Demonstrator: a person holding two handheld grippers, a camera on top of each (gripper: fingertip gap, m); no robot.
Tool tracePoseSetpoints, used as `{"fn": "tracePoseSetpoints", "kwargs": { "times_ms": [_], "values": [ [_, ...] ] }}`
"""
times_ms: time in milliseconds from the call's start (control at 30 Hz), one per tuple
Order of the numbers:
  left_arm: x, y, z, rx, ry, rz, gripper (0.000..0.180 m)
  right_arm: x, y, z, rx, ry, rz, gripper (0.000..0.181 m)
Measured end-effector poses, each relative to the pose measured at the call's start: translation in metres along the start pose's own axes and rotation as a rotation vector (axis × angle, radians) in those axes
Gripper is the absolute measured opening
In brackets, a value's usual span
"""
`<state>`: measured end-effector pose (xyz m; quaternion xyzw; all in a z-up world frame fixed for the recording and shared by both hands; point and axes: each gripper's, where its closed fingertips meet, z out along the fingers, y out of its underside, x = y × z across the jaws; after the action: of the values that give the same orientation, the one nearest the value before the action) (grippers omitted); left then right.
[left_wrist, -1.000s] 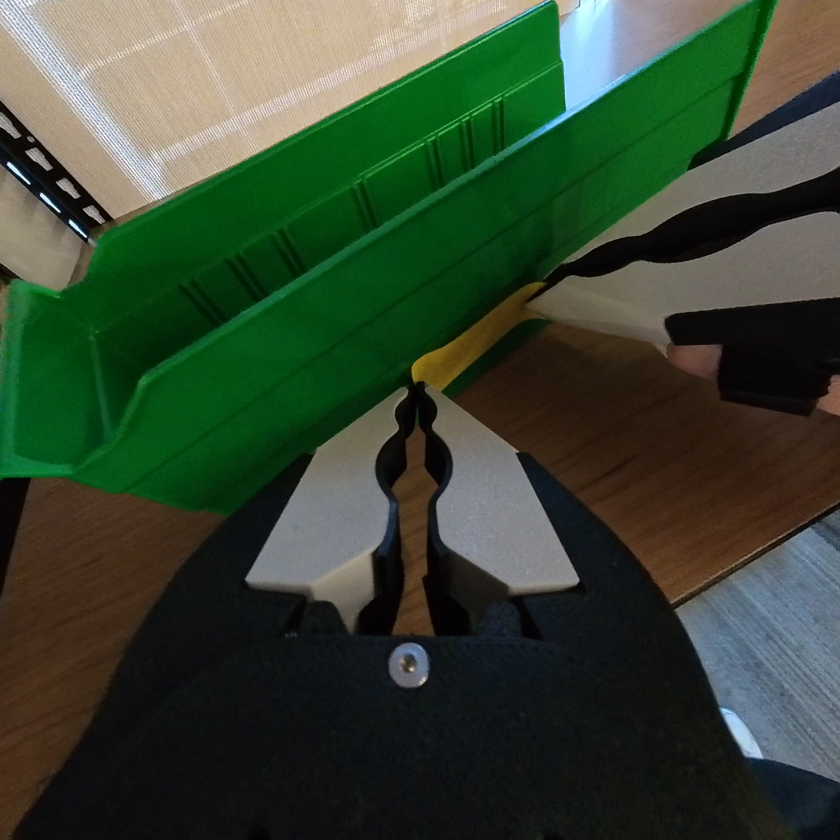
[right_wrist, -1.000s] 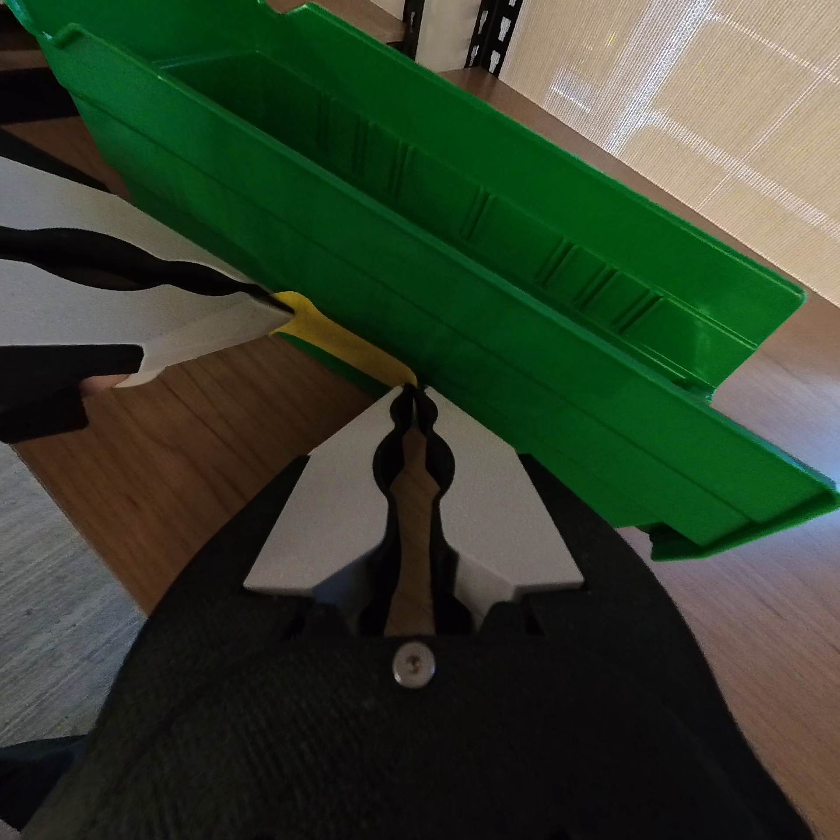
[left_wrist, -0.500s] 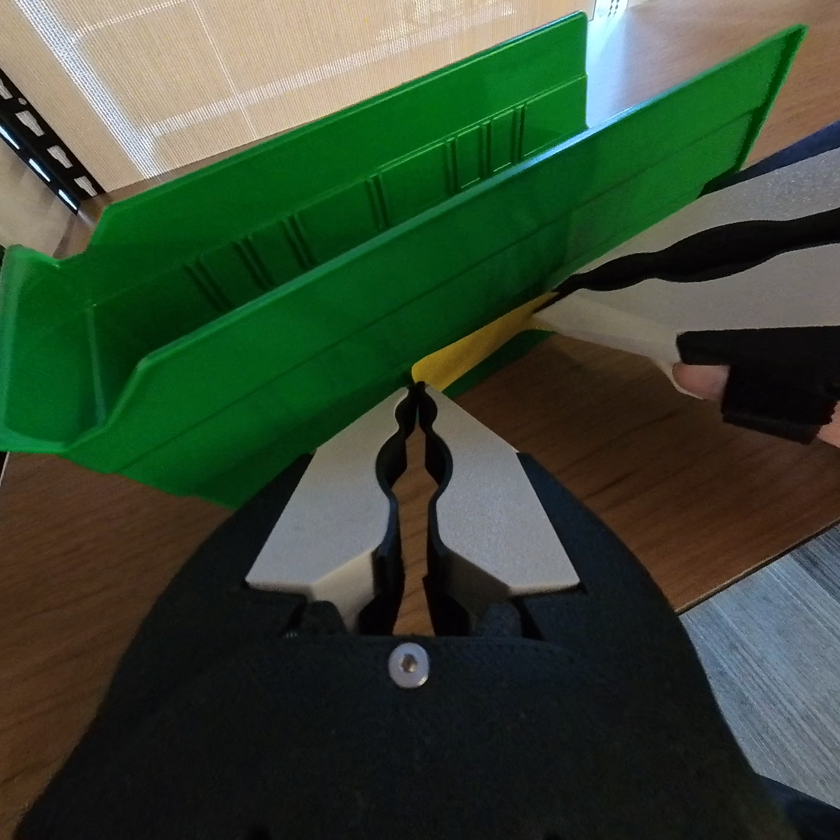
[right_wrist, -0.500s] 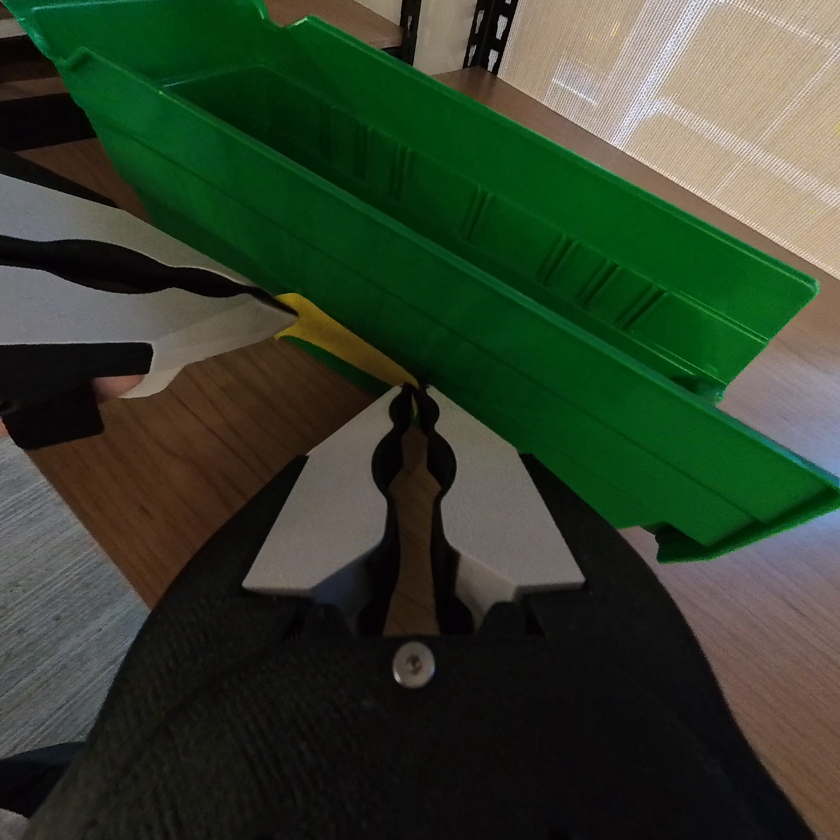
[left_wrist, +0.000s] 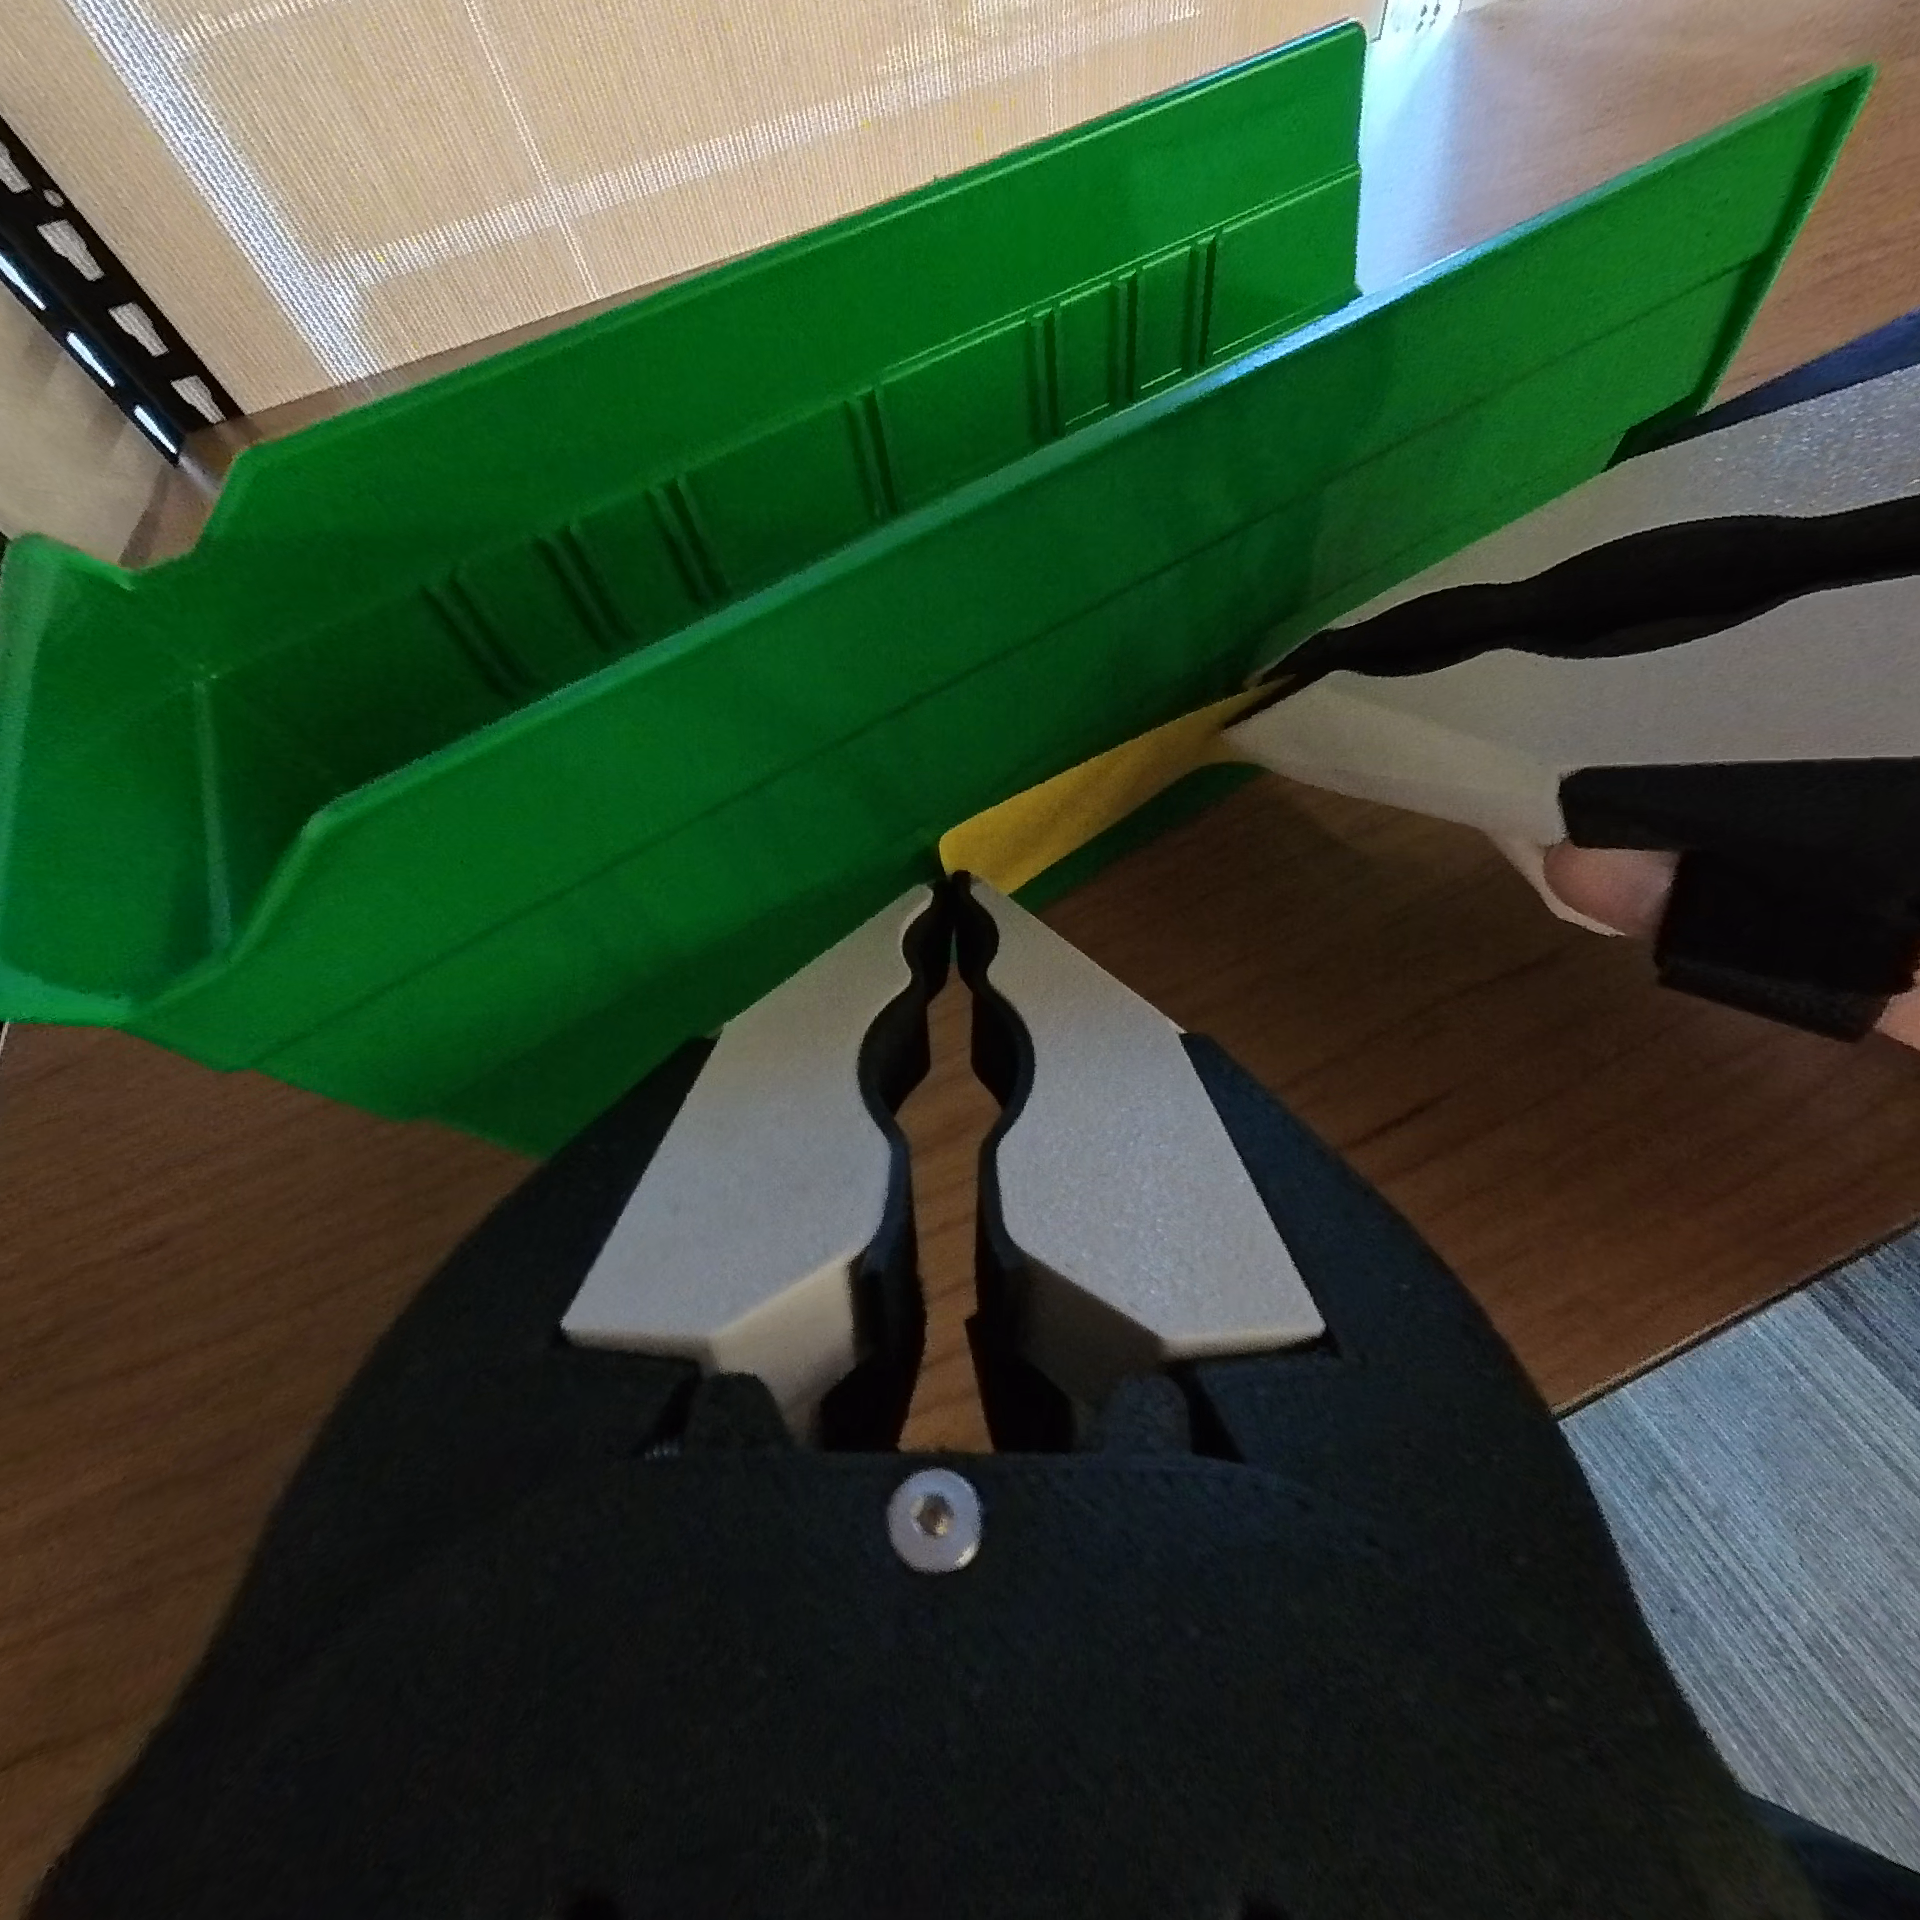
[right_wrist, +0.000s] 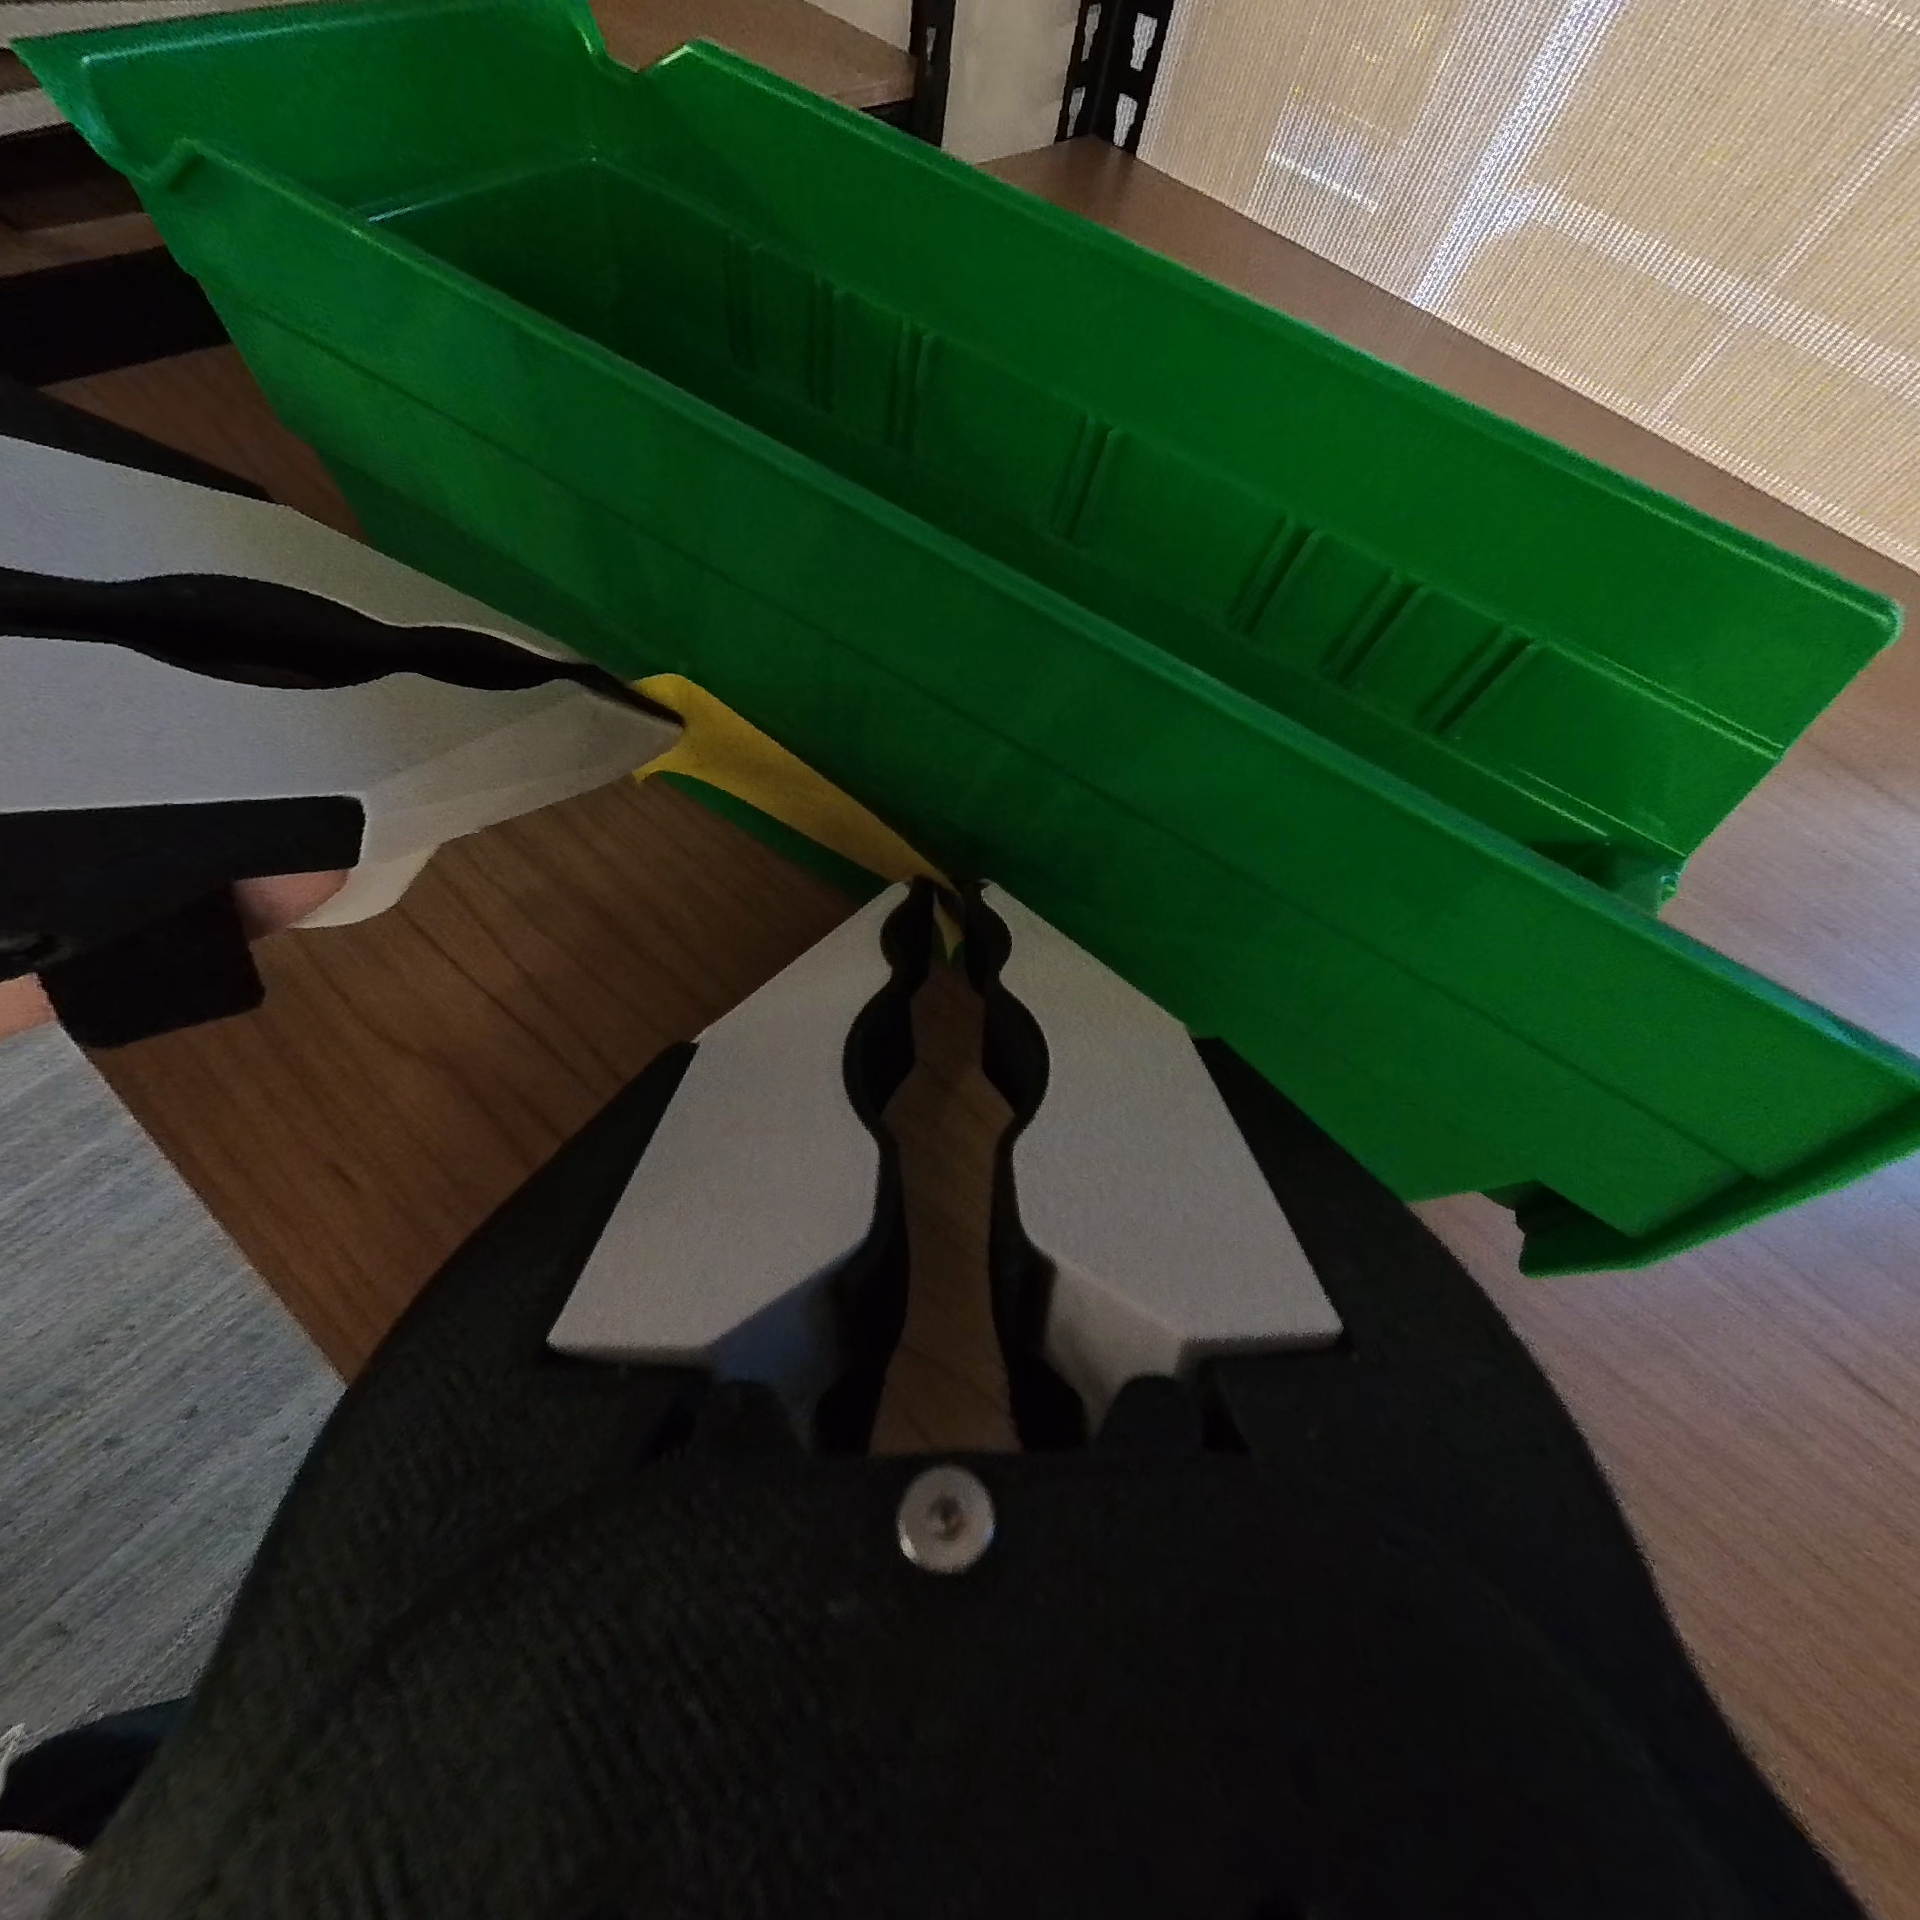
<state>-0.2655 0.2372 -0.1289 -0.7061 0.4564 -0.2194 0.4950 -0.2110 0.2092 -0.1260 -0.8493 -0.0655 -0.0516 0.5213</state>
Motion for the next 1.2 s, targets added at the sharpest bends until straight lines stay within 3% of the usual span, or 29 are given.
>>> {"fn": "tracePoseSetpoints", "kwargs": {
  "times_ms": [733, 1033, 1100, 1200],
  "values": [
    [0.001, -0.001, 0.004, -0.010, -0.035, -0.018, 0.000, 0.007, -0.001, 0.005, 0.001, -0.011, 0.082, 0.010],
    [0.003, -0.003, 0.004, 0.004, -0.056, -0.017, 0.000, 0.011, 0.000, 0.006, -0.001, -0.001, 0.103, 0.018],
    [0.001, -0.003, 0.003, 0.008, -0.069, -0.020, 0.000, 0.019, 0.001, 0.005, -0.007, 0.046, 0.116, 0.035],
    [0.001, -0.003, 0.003, 0.011, -0.062, -0.029, 0.000, 0.024, -0.001, 0.003, 0.018, 0.046, 0.137, 0.037]
  ]
}}
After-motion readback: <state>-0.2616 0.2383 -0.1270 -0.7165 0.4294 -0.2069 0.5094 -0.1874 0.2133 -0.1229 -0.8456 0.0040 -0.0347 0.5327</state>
